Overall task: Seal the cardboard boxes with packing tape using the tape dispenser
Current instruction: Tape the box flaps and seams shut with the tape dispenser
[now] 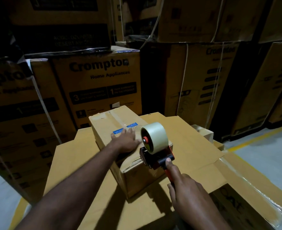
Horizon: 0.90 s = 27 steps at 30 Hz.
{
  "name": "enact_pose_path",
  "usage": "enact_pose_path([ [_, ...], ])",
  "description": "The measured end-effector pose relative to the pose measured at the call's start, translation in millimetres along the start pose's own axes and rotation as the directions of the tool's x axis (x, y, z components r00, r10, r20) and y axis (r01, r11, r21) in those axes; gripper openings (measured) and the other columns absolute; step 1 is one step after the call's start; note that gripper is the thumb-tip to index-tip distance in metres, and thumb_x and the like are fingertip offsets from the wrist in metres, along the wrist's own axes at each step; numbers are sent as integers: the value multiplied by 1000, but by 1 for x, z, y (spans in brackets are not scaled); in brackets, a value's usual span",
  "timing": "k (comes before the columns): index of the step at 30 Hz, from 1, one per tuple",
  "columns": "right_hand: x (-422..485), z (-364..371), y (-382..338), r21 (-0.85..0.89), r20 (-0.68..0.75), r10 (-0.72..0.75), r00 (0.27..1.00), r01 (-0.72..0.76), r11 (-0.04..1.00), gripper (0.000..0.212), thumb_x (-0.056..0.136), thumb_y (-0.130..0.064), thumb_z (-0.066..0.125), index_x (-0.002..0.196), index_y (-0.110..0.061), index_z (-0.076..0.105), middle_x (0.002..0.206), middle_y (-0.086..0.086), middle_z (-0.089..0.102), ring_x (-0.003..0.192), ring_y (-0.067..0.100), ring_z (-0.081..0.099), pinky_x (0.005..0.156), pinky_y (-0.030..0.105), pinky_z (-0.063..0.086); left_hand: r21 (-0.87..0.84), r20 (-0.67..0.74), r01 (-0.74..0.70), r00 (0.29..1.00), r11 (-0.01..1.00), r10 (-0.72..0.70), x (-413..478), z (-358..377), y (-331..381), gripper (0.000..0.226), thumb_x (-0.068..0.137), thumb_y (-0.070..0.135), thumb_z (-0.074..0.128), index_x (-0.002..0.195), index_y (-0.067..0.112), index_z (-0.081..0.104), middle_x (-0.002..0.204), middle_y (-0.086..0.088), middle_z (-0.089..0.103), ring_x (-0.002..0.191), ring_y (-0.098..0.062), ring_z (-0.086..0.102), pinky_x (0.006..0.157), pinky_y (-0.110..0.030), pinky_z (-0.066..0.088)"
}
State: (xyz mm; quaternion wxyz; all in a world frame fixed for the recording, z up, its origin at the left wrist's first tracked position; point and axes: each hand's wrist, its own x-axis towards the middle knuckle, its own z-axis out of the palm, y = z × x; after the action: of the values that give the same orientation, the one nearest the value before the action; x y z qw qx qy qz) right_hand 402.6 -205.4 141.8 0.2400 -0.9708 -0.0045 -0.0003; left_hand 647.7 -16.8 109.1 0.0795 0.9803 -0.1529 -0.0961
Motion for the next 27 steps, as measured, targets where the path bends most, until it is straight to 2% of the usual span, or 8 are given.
enact_pose_path([
  [2, 1, 3, 5, -2, -24, -4, 1000, 4, 1000, 70, 104, -44, 42, 149, -49, -11, 104, -8, 50, 86, 3, 50, 79, 23, 44, 17, -14, -124, 992, 992, 124, -10, 15, 8, 63, 106, 51, 33, 162, 32, 14, 171, 4, 4, 157, -20, -2, 117, -72, -9],
  [4, -2, 9, 9, -1, -27, -19, 999, 19, 1000, 71, 104, -44, 42, 149, -49, -13, 110, -7, 53, 88, 3, 51, 79, 22, 46, 13, 1, -162, 987, 987, 162, -15, 17, 10, 60, 107, 50, 33, 162, 35, 16, 171, 5, 4, 157, -18, 0, 118, -69, -9],
  [8, -8, 19, 17, -1, -44, -56, 997, 56, 998, 76, 105, -44, 40, 147, -51, -22, 123, -4, 56, 97, 5, 55, 82, 21, 48, -13, 80, -136, 987, 991, 137, -19, 2, 12, 71, 103, 64, 32, 163, 33, 11, 171, 3, -2, 157, -21, -2, 118, -67, -12],
  [14, -22, 31, 34, -22, -34, -72, 997, 72, 997, 89, 104, -47, 37, 117, -63, -49, 126, -9, 52, 102, 3, 53, 86, 19, 44, 35, 163, -161, 975, 986, 153, -13, 4, 15, 93, 87, 79, 29, 163, 33, 1, 171, 4, -10, 157, -23, -8, 115, -71, -12],
  [16, -25, 33, 38, -8, -38, -71, 997, 70, 997, 89, 104, -47, 37, 115, -63, -50, 129, -10, 50, 103, 2, 52, 85, 18, 42, 37, 188, -153, 972, 988, 144, -12, 1, 16, 101, 80, 82, 30, 163, 33, 1, 170, 5, -11, 157, -22, -10, 115, -71, -12],
  [20, -34, 44, 47, 7, -55, -74, 996, 74, 997, 88, 104, -48, 36, 121, -62, -49, 130, -11, 50, 106, 5, 54, 86, 19, 44, 81, 159, -147, 978, 986, 133, -12, 4, 11, 110, 81, 86, 44, 164, 28, -2, 169, 8, -15, 157, -20, -10, 114, -74, -11],
  [24, -35, 55, 54, 39, -56, -59, 997, 62, 997, 90, 104, -48, 38, 120, -61, -50, 130, -10, 52, 106, 6, 56, 83, 18, 42, 82, 164, -123, 981, 989, 109, -13, 6, 13, 124, 67, 91, 37, 163, 25, -4, 169, 8, -15, 157, -19, -10, 114, -75, -8],
  [27, -31, 57, 57, 26, -54, -74, 996, 76, 997, 92, 104, -47, 37, 117, -61, -53, 129, -9, 50, 102, 6, 54, 82, 18, 42, 74, 168, -112, 981, 991, 98, -14, 3, 20, 116, 80, 84, 49, 163, 23, -4, 169, 8, -16, 157, -20, -11, 114, -75, -7],
])
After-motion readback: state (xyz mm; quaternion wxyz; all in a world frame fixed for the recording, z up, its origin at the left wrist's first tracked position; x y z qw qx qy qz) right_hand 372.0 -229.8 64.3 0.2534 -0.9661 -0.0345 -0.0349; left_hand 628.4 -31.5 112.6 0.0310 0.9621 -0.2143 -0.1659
